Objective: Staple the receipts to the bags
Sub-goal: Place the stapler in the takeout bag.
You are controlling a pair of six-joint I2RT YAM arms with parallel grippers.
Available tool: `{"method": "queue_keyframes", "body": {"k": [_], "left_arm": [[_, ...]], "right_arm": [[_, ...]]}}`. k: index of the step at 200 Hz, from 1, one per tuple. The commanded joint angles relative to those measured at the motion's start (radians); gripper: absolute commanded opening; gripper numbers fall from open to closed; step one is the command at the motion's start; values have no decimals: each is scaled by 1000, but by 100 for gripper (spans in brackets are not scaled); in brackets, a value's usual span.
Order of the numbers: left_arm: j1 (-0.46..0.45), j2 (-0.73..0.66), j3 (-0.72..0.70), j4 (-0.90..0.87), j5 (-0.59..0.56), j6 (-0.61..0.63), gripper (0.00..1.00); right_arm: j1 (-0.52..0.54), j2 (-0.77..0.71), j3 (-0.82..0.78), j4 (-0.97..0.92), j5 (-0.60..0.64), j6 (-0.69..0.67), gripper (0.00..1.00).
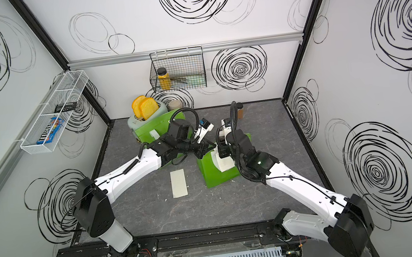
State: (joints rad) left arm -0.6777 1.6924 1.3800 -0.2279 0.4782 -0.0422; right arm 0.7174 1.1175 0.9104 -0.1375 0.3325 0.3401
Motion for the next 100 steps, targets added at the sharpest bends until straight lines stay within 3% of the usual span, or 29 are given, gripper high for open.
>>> {"method": "queue_keyframes", "body": {"k": [1,59,82,100], "left_arm": [[15,3,25,6,4,-14,0],[15,-26,8,35,37,-21,0],[15,-35,-8,54,49,-13,0],[15,-37,-14,52,54,5,0]], "right_arm": [[16,-25,-19,21,51,5,15],[20,-27,-71,32,44,5,17],[19,-28,-73,29,-8,12,25],[15,-39,-70,22,-48,-7,42]]}}
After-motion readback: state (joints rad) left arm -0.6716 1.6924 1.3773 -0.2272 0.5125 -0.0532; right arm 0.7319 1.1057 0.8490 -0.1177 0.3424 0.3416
